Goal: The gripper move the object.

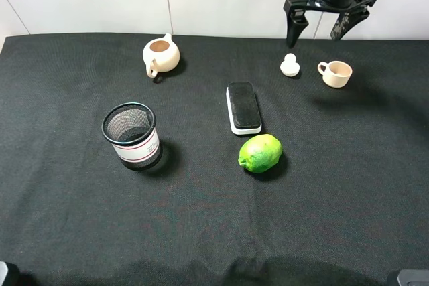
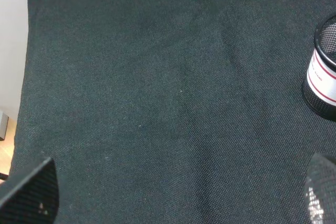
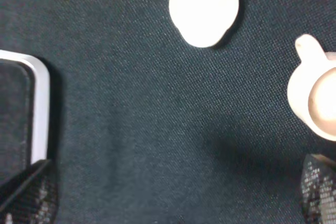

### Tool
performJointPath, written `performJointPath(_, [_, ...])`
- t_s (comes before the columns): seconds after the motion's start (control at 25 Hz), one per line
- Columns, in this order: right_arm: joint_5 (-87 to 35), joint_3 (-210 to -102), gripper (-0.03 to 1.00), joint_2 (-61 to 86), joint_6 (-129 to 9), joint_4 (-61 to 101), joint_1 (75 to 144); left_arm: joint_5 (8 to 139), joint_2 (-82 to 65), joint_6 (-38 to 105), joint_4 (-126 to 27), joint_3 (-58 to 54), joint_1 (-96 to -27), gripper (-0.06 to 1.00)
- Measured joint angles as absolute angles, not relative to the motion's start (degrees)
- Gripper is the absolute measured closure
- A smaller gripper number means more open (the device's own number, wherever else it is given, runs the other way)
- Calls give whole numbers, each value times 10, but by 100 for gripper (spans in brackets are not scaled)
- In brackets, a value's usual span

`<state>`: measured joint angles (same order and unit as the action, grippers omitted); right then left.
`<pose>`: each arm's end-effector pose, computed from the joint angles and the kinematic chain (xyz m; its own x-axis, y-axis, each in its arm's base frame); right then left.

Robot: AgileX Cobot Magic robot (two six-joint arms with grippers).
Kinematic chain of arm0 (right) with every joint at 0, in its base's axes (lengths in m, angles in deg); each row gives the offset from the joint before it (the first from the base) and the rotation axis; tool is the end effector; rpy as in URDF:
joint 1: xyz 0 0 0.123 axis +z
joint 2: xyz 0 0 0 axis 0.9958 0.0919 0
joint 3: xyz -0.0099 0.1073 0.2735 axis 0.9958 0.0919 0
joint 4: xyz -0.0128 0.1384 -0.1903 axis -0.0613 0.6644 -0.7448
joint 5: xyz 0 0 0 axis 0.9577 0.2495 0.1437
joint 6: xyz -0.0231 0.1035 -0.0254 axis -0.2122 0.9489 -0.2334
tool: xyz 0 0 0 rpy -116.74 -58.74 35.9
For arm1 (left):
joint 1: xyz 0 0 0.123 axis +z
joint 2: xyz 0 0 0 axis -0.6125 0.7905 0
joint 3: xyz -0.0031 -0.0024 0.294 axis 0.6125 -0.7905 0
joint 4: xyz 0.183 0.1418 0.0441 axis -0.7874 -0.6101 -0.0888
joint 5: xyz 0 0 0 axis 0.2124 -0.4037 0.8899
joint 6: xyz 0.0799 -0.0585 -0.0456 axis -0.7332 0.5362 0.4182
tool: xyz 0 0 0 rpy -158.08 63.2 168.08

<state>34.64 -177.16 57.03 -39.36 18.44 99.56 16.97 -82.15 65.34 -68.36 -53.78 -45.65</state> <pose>0.4045 0.1182 0.2302 -0.9544 -0.2585 -0.1494 -0.2742 0.9568 0.0963 -0.0111 0.0100 0.2584 -0.4449 0.1475 -0.8834 0.1075 0.9880 0.1108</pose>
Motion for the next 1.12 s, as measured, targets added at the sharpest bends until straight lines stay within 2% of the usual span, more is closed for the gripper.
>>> performJointPath(0.32, [347,-1746,27,505,-394,188,996,170,-822,653,-684,-538,-456,-5])
performJointPath(1.12, [348,-1579,27,290,-396,189,996,170,-822,653,-684,-538,-456,-5])
